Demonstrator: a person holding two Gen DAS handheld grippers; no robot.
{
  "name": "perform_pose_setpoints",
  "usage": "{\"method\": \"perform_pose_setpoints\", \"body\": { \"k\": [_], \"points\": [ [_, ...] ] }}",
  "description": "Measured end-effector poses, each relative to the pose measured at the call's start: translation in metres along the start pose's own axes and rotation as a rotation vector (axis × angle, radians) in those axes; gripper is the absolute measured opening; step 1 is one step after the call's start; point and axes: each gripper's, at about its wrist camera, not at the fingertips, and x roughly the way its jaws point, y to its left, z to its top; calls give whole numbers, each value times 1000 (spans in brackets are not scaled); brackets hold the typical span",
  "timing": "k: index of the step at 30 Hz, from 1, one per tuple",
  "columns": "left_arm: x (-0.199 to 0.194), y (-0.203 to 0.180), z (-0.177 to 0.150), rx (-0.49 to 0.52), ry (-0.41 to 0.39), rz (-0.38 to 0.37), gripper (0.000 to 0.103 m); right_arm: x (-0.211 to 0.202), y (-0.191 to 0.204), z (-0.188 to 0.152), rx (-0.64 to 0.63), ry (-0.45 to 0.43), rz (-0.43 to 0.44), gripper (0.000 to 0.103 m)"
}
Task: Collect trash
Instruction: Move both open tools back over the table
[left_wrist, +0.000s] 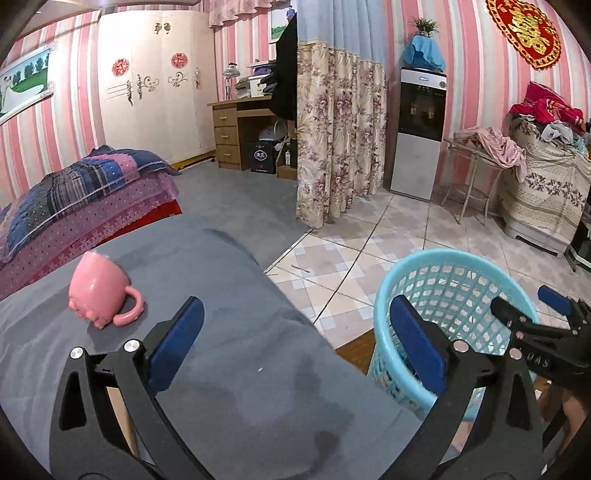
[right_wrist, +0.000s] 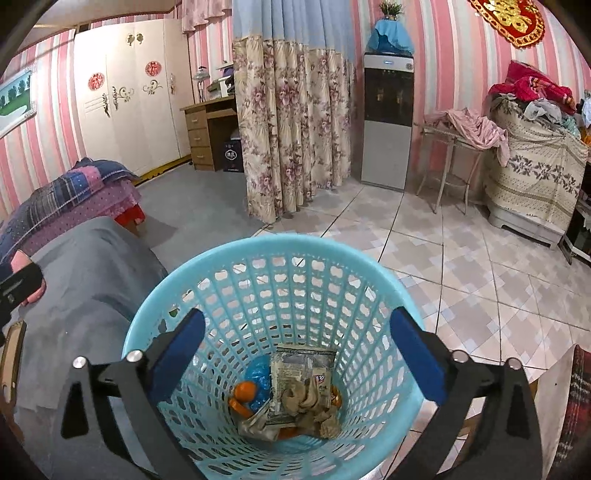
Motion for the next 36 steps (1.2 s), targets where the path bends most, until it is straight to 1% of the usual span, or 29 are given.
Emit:
{"method": "perform_pose_setpoints", "body": {
  "k": [2, 6, 9, 14, 16, 19, 22, 25, 30, 34, 36],
  "points": [
    [-5, 6, -5, -3, 4, 16, 98, -1, 2, -1, -2, 0, -6, 98],
    [-22, 21, -13, -12, 5, 52, 98, -10, 10, -3, -26, -25, 12, 98],
    [-42, 35, -17, -37, -10, 79, 98, -19, 20, -5, -49, -41, 16, 98],
    [-76, 55, -26, -47, -44, 130, 98, -39, 35, -8, -64, -45, 66, 99],
    [-91, 67, -32, -72, -50, 142, 98, -50, 44, -8, -91, -44, 75, 99],
    [-111, 87, -42, -112, -49, 179, 98, -69, 58, -10, -107, -73, 100, 99],
    [-131, 103, -53, -119, -53, 219, 98, -85, 68, -14, -95, -84, 138, 99],
    [-151, 119, -64, -122, -64, 256, 98, -105, 85, -27, -106, -84, 181, 99],
    [-180, 144, -82, -163, -70, 272, 98, -132, 119, -54, -195, -87, 224, 99],
    [-195, 154, -97, -163, -75, 290, 98, -149, 137, -76, -193, -71, 280, 99],
    [-202, 158, -105, -174, -73, 287, 98, -158, 146, -86, -192, -72, 311, 99]
  ]
}}
